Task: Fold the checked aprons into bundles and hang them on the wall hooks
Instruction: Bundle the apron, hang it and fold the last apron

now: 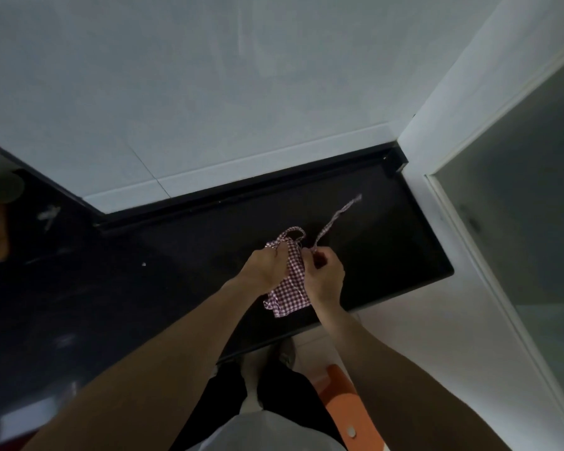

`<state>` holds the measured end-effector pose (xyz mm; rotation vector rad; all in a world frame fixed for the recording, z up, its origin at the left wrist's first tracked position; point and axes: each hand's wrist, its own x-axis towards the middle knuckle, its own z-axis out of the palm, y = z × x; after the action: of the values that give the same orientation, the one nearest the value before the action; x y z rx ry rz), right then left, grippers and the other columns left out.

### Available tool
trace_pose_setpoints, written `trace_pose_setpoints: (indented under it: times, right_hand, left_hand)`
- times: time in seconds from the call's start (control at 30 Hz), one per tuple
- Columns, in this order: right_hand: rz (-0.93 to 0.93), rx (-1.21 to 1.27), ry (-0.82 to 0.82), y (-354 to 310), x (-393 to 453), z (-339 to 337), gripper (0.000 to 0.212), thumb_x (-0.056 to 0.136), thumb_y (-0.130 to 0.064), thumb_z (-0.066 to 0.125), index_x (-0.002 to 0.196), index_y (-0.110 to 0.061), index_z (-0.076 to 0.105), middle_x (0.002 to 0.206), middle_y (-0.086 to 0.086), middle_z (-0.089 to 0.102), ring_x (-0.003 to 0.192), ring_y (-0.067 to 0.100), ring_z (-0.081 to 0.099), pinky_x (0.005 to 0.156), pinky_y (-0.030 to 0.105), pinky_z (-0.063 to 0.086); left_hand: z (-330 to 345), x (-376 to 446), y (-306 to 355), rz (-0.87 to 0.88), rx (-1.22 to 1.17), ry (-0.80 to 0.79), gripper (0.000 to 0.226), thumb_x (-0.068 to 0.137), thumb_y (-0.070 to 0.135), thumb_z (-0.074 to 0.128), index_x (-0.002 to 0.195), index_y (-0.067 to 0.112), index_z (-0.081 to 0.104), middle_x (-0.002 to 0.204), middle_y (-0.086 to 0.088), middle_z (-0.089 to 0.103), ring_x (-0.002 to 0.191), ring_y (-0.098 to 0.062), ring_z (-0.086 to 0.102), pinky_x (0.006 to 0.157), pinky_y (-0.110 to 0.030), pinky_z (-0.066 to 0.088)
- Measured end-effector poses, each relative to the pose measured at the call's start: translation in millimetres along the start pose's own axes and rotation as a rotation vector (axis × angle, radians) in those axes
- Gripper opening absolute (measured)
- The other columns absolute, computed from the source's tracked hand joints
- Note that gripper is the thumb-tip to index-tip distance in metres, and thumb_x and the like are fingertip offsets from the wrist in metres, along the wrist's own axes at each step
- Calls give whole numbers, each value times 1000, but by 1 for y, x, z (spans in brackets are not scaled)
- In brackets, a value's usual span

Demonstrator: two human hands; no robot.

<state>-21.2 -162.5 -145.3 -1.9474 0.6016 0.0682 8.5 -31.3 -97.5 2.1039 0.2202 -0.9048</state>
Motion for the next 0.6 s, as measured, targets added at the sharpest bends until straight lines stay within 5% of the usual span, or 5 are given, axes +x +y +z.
trace_pose_setpoints:
  times: [0.17, 0.37, 0.47, 0.6]
  right_hand:
    - [-499, 1, -150, 5, -11, -2, 9, 94, -13, 67, 92, -8, 74, 84, -12, 70, 74, -1, 68, 67, 17, 55]
    - [-579, -345, -190, 7, 4, 10, 31, 103, -25, 51, 79, -14, 68, 69, -14, 60, 56, -5, 53, 63, 18, 46]
    - [-585, -508, -242, 8, 3, 14, 26, 100, -27, 49, 83, -17, 66, 79, -5, 65, 72, 10, 61, 80, 37, 52]
    - [-556, -516, -325, 9, 5, 16, 11, 93, -25, 66, 88, -18, 72, 88, -3, 68, 81, 11, 63, 84, 39, 53]
  left_hand:
    - [3, 3, 6, 42, 109, 118, 40, 108, 34, 27, 94, 10, 55, 110, -20, 67, 104, -33, 63, 89, -36, 47]
    - [-11, 5, 3, 69, 160, 53, 48, 108, 37, 23, 97, 8, 60, 89, -10, 68, 75, -21, 64, 79, -38, 54]
    - [-24, 5, 0, 50, 185, 85, 60, 106, 49, 23, 87, 10, 65, 84, -12, 69, 79, -25, 67, 77, -36, 52]
    - [-37, 0, 8, 37, 163, 7, 49, 105, 47, 34, 89, 10, 63, 72, -5, 65, 58, -11, 59, 58, -24, 46]
